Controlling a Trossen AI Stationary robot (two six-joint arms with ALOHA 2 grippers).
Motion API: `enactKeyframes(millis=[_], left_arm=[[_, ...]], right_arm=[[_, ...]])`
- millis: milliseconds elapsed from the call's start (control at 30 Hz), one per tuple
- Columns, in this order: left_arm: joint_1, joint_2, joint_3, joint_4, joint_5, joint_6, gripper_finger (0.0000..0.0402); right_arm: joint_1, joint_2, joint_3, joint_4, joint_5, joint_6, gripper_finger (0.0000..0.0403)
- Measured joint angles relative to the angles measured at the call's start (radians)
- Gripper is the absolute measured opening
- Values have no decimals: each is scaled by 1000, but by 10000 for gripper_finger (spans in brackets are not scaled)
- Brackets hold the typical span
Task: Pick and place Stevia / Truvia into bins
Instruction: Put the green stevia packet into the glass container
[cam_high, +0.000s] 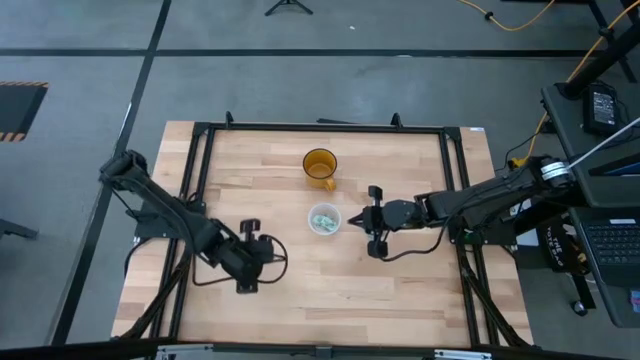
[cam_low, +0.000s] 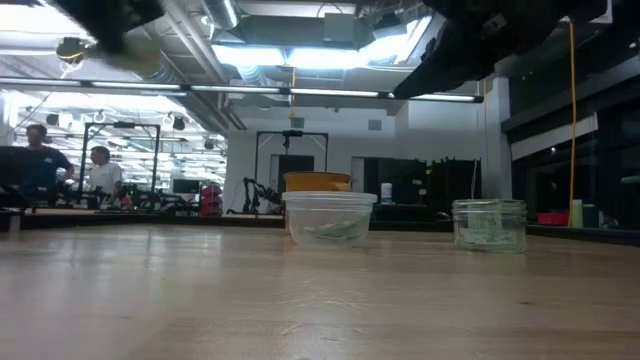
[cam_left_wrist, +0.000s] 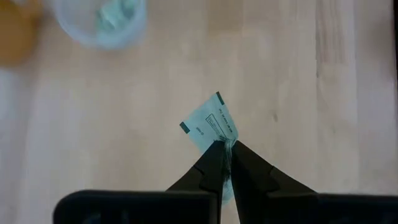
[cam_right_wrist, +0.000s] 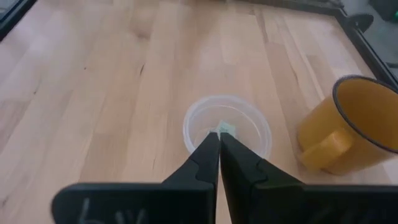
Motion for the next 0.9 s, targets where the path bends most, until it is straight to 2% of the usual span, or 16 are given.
enactKeyframes(millis=[167, 300, 433, 667, 900], left_arm=[[51, -64, 0, 21, -59, 190, 17], [97, -108, -44, 156, -67, 364, 17], [159, -143, -129, 340, 13, 526, 17], [278, -156, -296, 684, 135, 712, 17], [366, -156, -448, 1079, 286, 835, 17]], right_arm=[[0, 62, 0, 80, -3, -40, 19], [0, 78, 0, 99, -4, -37, 19], [23, 78, 0, 124, -4, -28, 19], [82, 77, 0, 178, -4, -31, 19], [95, 77, 0, 218, -4, -33, 19]])
